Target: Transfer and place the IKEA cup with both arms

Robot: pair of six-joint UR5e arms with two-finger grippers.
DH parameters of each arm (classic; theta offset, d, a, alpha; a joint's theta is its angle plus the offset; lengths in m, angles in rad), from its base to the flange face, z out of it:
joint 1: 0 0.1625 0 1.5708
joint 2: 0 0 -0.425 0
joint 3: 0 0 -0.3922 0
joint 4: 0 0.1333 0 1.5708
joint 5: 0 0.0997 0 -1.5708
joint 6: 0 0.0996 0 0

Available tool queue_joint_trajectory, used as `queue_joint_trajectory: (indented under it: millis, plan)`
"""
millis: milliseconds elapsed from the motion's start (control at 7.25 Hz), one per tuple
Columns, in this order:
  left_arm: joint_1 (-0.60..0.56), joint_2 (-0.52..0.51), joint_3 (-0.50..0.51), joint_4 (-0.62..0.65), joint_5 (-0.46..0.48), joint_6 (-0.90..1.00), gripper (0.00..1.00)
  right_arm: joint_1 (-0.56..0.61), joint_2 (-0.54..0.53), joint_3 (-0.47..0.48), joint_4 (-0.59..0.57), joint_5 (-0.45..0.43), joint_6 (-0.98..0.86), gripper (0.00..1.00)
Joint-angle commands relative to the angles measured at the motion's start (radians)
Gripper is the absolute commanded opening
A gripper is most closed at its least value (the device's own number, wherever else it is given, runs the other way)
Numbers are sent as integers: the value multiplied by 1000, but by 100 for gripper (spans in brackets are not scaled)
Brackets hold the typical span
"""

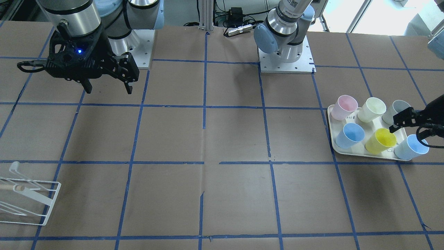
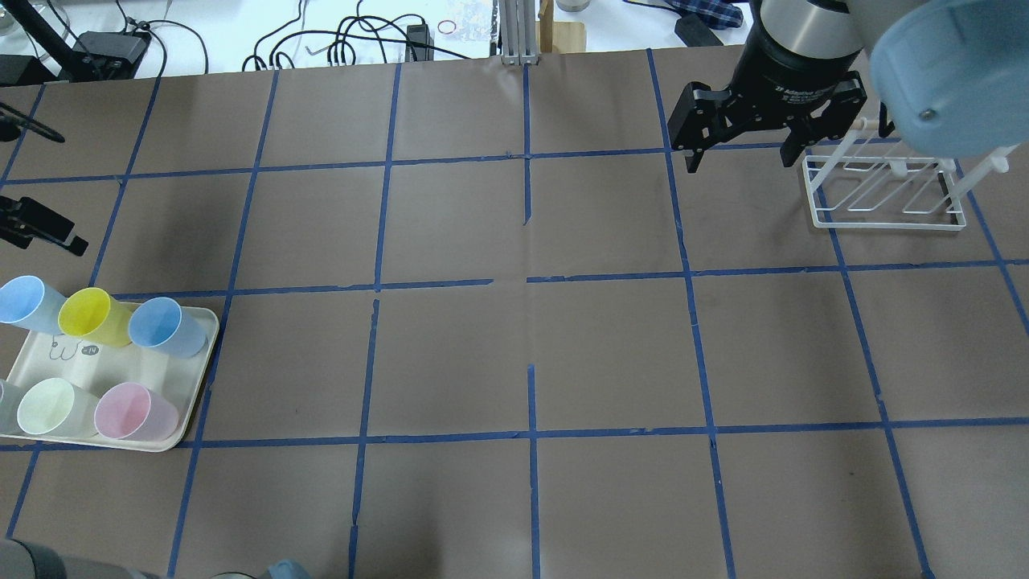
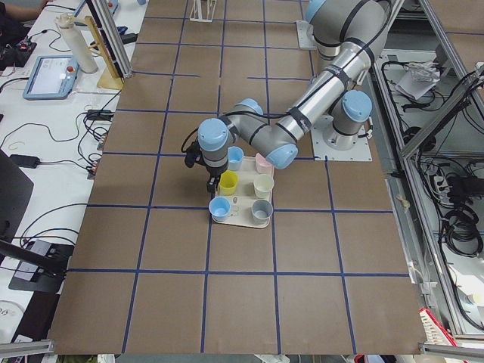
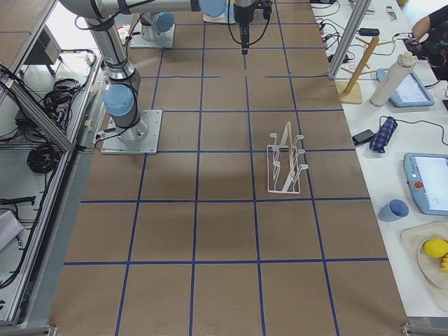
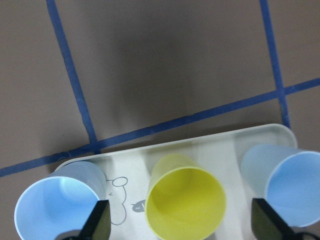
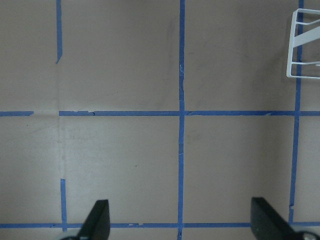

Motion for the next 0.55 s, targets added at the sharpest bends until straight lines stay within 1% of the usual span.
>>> queue_joint_trajectory:
  millis: [0, 138, 276, 414]
  plan:
    - [-210, 73, 138, -189, 3, -302, 100, 0, -1, 2, -1, 0, -1, 100]
    - [-321, 91, 185, -258, 3, -477, 100, 0, -1, 4, -1, 0, -3, 100]
    - [-421, 117, 178, -265, 5, -580, 100, 0, -1, 4, -1, -2, -3, 100]
    - [-493, 146, 171, -266, 5, -671, 100, 0, -1, 4, -1, 0, -3, 100]
